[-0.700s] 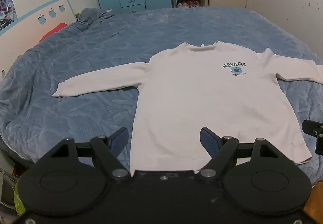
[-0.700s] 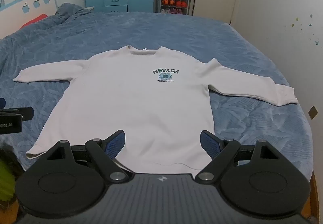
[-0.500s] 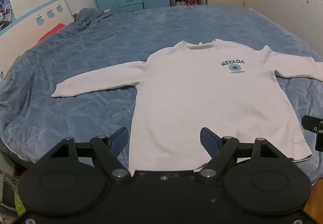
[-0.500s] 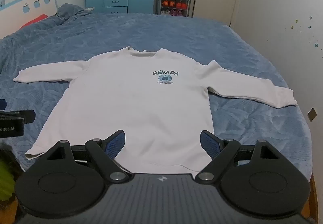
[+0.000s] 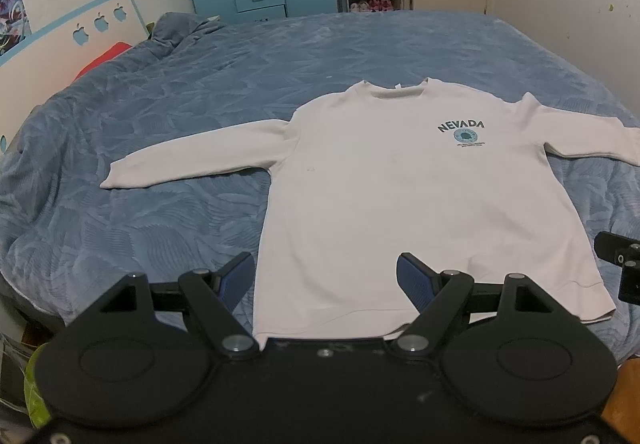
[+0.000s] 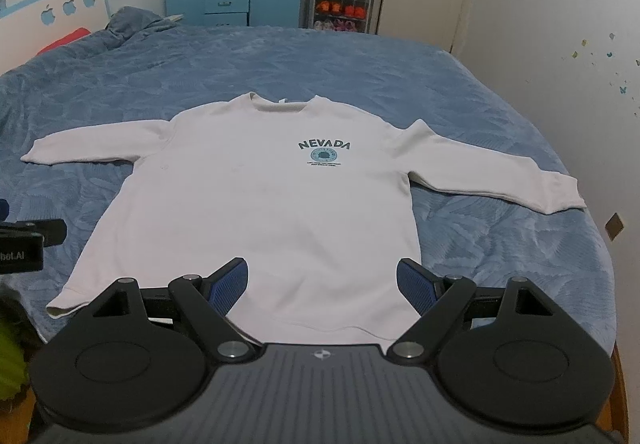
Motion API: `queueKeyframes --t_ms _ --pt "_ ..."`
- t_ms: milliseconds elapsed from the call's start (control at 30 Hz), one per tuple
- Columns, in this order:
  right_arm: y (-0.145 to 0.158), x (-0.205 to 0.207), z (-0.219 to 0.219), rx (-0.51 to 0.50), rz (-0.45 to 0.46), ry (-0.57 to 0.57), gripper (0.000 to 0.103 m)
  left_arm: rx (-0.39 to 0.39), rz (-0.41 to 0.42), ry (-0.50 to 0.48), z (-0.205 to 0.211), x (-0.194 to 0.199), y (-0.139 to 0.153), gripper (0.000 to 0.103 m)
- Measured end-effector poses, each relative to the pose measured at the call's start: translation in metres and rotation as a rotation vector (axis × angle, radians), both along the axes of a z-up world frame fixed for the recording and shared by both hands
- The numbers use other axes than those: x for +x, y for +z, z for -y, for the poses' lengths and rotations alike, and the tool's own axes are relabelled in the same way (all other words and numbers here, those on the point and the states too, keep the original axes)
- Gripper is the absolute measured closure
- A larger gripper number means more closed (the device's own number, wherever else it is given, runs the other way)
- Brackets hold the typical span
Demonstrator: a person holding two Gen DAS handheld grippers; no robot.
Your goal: Fold small clothes
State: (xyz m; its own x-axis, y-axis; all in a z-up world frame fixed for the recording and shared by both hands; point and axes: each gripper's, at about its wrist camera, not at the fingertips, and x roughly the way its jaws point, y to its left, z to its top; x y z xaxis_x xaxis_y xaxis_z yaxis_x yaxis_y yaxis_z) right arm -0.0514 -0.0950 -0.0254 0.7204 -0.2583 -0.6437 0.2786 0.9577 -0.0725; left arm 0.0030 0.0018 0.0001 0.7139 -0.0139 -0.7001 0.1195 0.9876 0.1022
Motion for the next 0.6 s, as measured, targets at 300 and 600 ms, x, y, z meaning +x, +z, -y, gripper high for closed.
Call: queueKeyframes --t_ms 300,600 --pt "-0.007 0.003 0.002 -0.005 -0.008 -0.022 0.004 -0.037 0.003 -0.013 0.005 0.003 -0.007 0.023" --pt "-0.013 0.006 0.007 -0.009 -0.012 -0.054 0.004 -0.089 -0.015 -0.024 0.005 0.006 -0.006 0.023"
